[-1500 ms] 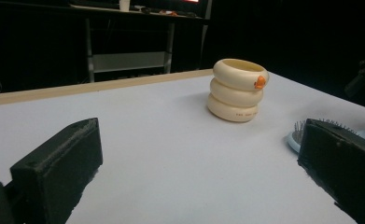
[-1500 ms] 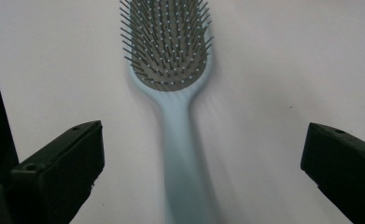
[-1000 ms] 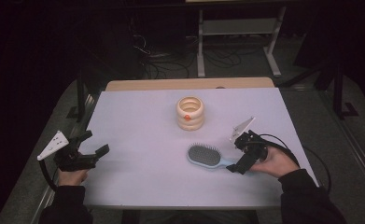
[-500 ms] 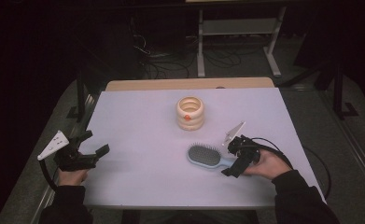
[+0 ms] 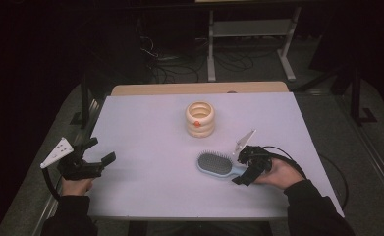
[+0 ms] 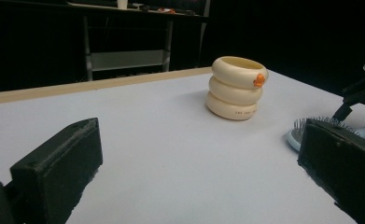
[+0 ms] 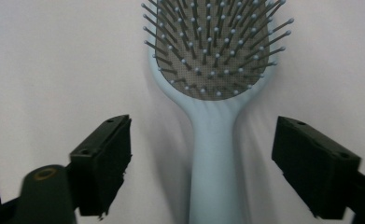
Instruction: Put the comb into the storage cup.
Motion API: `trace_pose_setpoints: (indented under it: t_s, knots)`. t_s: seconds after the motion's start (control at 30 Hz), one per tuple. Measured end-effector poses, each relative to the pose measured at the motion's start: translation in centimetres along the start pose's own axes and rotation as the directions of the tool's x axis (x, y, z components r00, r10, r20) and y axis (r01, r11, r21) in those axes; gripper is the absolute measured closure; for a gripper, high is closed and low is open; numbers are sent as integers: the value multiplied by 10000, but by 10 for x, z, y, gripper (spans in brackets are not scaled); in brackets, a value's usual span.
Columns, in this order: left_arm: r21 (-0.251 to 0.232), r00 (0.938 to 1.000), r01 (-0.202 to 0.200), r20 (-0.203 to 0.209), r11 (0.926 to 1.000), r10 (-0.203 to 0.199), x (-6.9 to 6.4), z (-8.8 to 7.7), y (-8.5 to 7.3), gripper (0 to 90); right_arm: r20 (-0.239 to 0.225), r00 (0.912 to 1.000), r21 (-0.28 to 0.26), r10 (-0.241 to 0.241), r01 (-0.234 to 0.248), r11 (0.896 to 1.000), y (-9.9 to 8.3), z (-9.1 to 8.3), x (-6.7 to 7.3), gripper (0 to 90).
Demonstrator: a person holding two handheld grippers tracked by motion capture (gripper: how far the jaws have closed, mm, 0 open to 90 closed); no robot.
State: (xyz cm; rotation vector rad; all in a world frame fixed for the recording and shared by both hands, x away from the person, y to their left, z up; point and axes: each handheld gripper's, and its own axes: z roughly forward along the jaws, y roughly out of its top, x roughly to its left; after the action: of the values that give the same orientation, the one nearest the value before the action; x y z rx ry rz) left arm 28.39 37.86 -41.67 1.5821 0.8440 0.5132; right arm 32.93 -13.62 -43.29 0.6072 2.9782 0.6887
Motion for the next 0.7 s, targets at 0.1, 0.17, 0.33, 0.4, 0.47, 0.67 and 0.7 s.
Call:
trace_pose_setpoints:
  t_s: [0.1, 0.17, 0.33, 0.4, 0.47, 0.67, 0.7]
  knots:
    - [6, 10000, 7, 7, 10000, -7, 0, 0, 0, 0, 49, 10000, 12, 28, -28, 10000, 0, 0, -1, 304]
    - [3, 10000, 1, 8, 10000, -1, 0, 0, 0, 0, 81, 9999, -10, 117, -117, 9999, 0, 0, -2, 344]
    - [10, 10000, -8, 17, 10000, 8, 0, 0, 0, 0, -29, 10000, -24, 38, -38, 10000, -1, 0, -3, 444]
    - [17, 10000, -5, 15, 10000, 5, 0, 1, 0, 0, -10, 10000, 41, 1, -1, 10000, -1, 1, -3, 477]
    - [18, 10000, -2, 12, 10000, 2, 0, 1, 0, 0, 27, 10000, 102, 8, -8, 9999, 0, 2, -2, 500]
    - [17, 10000, 2, 10, 10000, -2, 0, 1, 0, 0, 9, 10000, 248, -93, 93, 9996, 0, 4, -2, 564]
    - [21, 10000, -4, 10, 10000, 4, 0, 1, 0, 0, 30, 10000, 269, -49, 48, 9996, 0, 4, -2, 577]
